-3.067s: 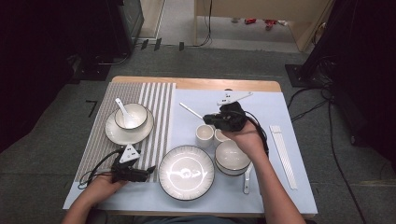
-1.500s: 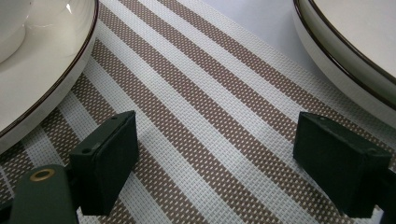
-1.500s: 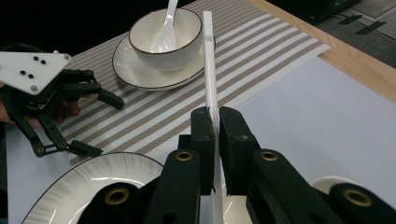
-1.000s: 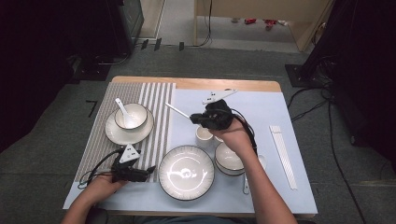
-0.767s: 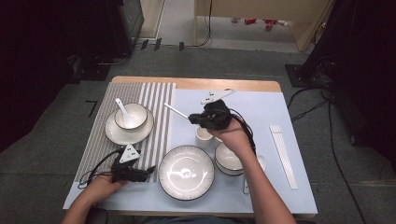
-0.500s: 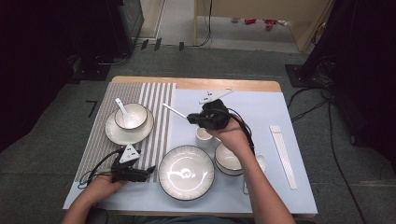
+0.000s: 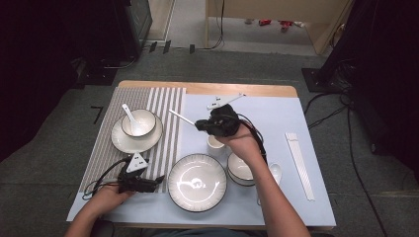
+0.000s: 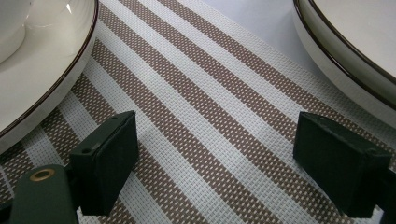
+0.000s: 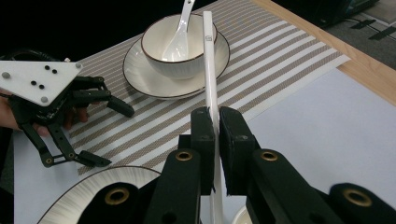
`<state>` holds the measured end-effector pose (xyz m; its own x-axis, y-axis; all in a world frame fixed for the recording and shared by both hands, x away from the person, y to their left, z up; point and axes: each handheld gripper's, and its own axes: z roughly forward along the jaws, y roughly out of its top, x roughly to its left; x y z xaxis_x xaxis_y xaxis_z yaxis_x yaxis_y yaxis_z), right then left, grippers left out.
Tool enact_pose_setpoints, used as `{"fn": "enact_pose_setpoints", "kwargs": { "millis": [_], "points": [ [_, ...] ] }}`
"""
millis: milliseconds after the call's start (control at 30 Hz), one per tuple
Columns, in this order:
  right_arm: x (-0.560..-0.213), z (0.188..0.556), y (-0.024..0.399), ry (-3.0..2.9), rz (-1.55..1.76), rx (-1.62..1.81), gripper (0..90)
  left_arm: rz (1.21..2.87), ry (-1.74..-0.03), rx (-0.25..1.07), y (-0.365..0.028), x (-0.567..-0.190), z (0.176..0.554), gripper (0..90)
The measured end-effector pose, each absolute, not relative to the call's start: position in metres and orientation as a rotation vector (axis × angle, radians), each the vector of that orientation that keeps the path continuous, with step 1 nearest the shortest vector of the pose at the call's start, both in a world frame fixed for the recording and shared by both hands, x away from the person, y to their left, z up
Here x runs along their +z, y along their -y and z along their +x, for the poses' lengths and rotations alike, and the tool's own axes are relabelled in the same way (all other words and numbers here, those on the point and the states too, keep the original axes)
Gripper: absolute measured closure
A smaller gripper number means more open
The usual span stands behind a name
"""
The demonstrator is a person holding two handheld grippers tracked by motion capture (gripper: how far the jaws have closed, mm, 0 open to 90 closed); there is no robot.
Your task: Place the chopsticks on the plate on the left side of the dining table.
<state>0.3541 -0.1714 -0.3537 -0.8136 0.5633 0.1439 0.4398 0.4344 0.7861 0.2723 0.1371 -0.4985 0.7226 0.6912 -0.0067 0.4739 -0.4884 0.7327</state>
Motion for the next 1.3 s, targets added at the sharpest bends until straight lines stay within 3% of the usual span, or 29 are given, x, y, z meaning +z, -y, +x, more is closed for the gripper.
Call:
{"fn": "enact_pose_setpoints", "kwargs": {
  "millis": [1300],
  "points": [
    [-0.358,0.359,0.142,-2.586,0.831,1.349,85.3,2.179,-0.878,0.374,-0.137,-0.499,0.272,14.5]
  ]
}}
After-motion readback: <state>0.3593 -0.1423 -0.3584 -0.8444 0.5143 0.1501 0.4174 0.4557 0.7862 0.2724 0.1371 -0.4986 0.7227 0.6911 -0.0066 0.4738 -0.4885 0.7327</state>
